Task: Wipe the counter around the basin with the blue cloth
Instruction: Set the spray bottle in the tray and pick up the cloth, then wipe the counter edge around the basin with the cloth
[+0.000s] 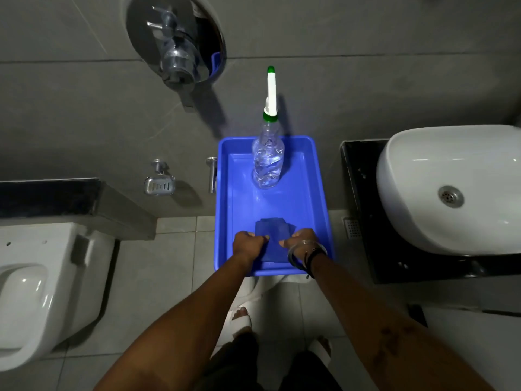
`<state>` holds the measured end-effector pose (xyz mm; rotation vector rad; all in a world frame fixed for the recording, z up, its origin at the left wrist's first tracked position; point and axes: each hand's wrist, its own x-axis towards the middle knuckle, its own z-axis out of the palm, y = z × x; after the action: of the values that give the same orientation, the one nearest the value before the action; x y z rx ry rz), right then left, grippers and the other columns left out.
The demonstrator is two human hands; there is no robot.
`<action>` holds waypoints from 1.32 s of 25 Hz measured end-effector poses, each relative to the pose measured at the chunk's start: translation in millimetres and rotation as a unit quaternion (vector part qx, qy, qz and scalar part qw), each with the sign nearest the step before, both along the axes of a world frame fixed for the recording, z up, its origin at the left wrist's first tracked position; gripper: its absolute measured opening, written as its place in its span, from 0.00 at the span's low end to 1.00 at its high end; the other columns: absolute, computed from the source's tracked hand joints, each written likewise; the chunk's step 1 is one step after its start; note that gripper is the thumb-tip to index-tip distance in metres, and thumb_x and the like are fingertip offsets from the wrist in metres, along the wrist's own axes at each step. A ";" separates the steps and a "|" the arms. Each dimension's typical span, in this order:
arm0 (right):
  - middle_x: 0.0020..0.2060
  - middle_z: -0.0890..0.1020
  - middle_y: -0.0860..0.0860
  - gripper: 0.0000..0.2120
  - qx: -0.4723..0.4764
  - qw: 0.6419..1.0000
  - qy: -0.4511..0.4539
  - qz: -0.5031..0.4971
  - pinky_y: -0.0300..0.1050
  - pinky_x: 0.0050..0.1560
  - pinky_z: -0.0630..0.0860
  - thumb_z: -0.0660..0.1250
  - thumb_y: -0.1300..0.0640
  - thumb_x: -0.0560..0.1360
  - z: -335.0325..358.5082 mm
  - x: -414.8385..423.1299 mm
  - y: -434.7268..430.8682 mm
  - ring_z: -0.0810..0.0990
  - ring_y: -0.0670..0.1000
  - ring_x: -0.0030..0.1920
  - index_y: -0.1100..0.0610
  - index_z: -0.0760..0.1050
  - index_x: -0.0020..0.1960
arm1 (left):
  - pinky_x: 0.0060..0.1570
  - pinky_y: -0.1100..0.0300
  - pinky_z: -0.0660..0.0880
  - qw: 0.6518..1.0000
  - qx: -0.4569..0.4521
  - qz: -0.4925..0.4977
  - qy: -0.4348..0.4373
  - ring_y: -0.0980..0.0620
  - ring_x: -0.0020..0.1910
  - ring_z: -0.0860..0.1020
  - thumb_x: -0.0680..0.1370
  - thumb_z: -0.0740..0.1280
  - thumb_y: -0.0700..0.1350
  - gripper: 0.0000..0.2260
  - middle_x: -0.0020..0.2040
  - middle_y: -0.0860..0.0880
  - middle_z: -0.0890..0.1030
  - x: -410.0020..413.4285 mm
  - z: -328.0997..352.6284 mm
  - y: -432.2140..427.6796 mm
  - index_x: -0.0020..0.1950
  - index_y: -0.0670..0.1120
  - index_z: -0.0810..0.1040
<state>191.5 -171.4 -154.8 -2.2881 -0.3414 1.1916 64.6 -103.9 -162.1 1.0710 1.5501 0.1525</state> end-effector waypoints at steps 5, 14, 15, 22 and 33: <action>0.32 0.72 0.56 0.18 0.148 0.988 0.041 -0.009 0.48 0.37 0.71 0.74 0.67 0.67 32.7 8.0 -7.5 0.70 0.51 0.34 0.57 0.68 0.26 | 0.51 0.50 0.80 0.978 -0.064 0.079 -0.180 0.42 0.47 0.82 0.75 0.72 0.40 0.08 0.50 0.41 0.84 -1.8 49.4 -5.2 0.52 0.37 0.81; 0.37 0.81 0.59 0.09 0.215 0.976 0.003 -0.029 0.48 0.44 0.79 0.74 0.65 0.67 86.2 83.3 -99.3 0.78 0.52 0.39 0.69 0.78 0.44 | 0.57 0.48 0.79 0.895 -0.255 0.018 -0.366 0.43 0.51 0.83 0.82 0.62 0.38 0.12 0.56 0.39 0.83 58.9 103.2 -71.8 0.64 0.37 0.75; 0.39 0.81 0.61 0.12 0.203 0.979 0.002 -0.033 0.49 0.47 0.78 0.74 0.65 0.68 85.3 90.3 -112.9 0.78 0.53 0.41 0.70 0.77 0.47 | 0.59 0.46 0.78 0.895 -0.265 0.013 -0.359 0.42 0.52 0.82 0.82 0.61 0.39 0.13 0.59 0.38 0.82 67.6 101.0 -83.9 0.66 0.37 0.73; 0.36 0.84 0.59 0.07 0.112 0.981 -0.156 0.014 0.41 0.42 0.74 0.70 0.58 0.69 91.8 163.9 -202.6 0.79 0.53 0.37 0.63 0.80 0.37 | 0.68 0.44 0.72 0.929 -0.216 0.005 -0.299 0.39 0.65 0.77 0.83 0.62 0.40 0.17 0.68 0.36 0.76 137.5 81.0 -167.3 0.71 0.35 0.71; 0.78 0.49 0.57 0.35 -0.057 0.881 -0.425 0.200 0.60 0.76 0.44 0.47 0.36 0.76 52.0 301.4 -219.9 0.45 0.57 0.77 0.57 0.51 0.76 | 0.75 0.44 0.64 0.874 0.328 -0.351 -0.074 0.40 0.75 0.67 0.80 0.68 0.46 0.27 0.75 0.38 0.69 200.3 -0.8 -242.2 0.76 0.39 0.66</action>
<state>492.9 -391.3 -102.8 -2.8239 -1.1267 0.2710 264.9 -346.1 -162.9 2.0468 0.8848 0.2574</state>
